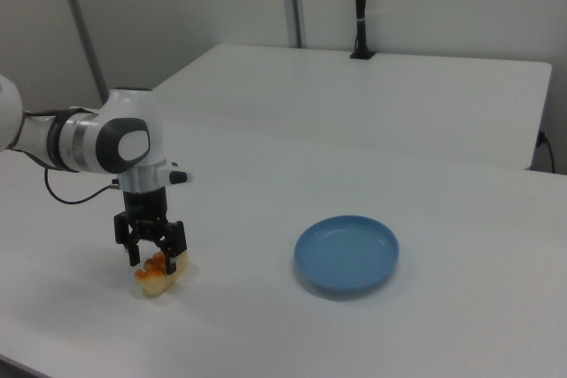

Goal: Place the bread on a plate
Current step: 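Lower the gripper over the bread roll and close on it, then lift the held bread roll and carry it over the blue plate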

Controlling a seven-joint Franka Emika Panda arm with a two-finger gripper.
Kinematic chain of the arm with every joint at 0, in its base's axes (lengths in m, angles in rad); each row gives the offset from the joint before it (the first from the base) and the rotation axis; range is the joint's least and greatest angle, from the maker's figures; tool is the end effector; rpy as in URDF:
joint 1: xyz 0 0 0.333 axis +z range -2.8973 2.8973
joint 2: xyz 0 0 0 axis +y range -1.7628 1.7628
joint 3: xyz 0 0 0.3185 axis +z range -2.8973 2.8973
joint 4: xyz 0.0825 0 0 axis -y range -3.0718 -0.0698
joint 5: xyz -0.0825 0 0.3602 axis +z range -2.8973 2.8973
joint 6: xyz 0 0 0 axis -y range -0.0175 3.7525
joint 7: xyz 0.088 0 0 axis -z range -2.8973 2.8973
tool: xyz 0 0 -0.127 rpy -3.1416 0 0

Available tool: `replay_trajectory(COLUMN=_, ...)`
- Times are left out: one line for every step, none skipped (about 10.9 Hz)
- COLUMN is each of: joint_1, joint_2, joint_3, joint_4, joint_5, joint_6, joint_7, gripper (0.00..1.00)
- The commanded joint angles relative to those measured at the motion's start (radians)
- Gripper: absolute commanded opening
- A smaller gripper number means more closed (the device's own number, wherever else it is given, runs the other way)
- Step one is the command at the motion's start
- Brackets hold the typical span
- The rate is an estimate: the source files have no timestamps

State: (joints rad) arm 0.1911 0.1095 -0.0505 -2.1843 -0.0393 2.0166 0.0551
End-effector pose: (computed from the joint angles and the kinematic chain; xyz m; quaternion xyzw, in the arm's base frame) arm 0.4870 0.0659 0.3180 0.9888 0.0529 -0.1356 0.0325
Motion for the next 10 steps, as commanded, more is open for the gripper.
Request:
replay_trajectory(joint_1=0.019, joint_2=0.028, joint_3=-0.009, joint_4=-0.011, joint_5=-0.025, joint_6=0.057, joint_7=0.061, gripper=0.64)
replay_trajectory(joint_1=0.019, joint_2=0.03, joint_3=-0.009, joint_4=-0.006, joint_5=-0.043, joint_6=0.059, joint_7=0.098, gripper=0.35)
replay_trajectory(joint_1=0.019, joint_2=0.015, joint_3=-0.009, joint_4=0.0, joint_5=-0.048, joint_6=0.048, joint_7=0.098, gripper=0.24)
replay_trajectory(joint_1=0.018, joint_2=-0.016, joint_3=-0.018, joint_4=0.032, joint_5=-0.048, joint_6=0.016, joint_7=0.092, gripper=0.24)
replay_trajectory(joint_1=0.018, joint_2=-0.033, joint_3=-0.049, joint_4=0.104, joint_5=-0.044, joint_6=-0.069, joint_7=0.079, gripper=0.24)
replay_trajectory(joint_1=0.018, joint_2=-0.036, joint_3=-0.092, joint_4=0.204, joint_5=-0.033, joint_6=-0.16, joint_7=0.036, gripper=0.24)
replay_trajectory(joint_1=0.014, joint_2=-0.033, joint_3=-0.139, joint_4=0.304, joint_5=-0.021, joint_6=-0.23, joint_7=-0.015, gripper=0.24)
replay_trajectory(joint_1=0.01, joint_2=-0.03, joint_3=-0.193, joint_4=0.377, joint_5=0.01, joint_6=-0.261, joint_7=-0.053, gripper=0.24)
replay_trajectory(joint_1=0.005, joint_2=-0.018, joint_3=-0.241, joint_4=0.418, joint_5=0.018, joint_6=-0.26, joint_7=-0.078, gripper=0.25)
replay_trajectory(joint_1=-0.039, joint_2=0.04, joint_3=-0.262, joint_4=0.469, joint_5=0.019, joint_6=-0.248, joint_7=-0.093, gripper=0.25)
